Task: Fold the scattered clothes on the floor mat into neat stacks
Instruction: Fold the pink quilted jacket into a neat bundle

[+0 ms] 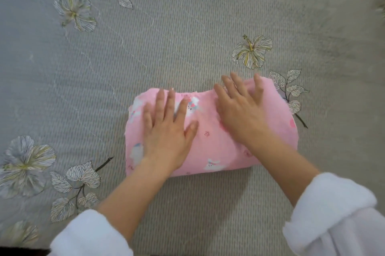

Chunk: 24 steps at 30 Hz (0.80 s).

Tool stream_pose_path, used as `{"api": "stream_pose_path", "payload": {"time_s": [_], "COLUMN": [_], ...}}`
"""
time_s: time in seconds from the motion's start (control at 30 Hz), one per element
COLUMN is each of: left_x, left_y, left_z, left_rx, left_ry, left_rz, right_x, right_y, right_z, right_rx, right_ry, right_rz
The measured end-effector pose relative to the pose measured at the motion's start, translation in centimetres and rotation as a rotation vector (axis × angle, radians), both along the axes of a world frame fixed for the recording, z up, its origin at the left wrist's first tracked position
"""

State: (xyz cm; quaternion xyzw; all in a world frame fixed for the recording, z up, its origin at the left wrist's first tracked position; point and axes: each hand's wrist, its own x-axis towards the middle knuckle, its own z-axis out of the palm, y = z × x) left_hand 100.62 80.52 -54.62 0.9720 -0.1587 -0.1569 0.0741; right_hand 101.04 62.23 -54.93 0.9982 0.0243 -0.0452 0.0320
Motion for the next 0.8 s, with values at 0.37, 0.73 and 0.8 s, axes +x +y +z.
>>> {"api": "stream_pose_path", "payload": {"time_s": [0.37,0.73,0.8], "left_x": [-0.2,3.8,4.6], "left_y": [0.7,2.6,3.8], "left_z": [-7.2,-7.7,-7.7], "left_rx": [-0.104,-0.053,-0.090], "left_ry": [0.114,0.075,0.047], "left_rz": [0.174,0.091,0.185], "right_x": [-4.8,-2.2,-1.7], "right_y": [-3.3,-6.4,-7.4], "right_z": [-6.2,-5.9,-5.5], "right_rx": [0.225,0.473,0.507], "right_ry": [0.227,0.267,0.244], "right_rz": [-0.395,-0.520,-0.723]}}
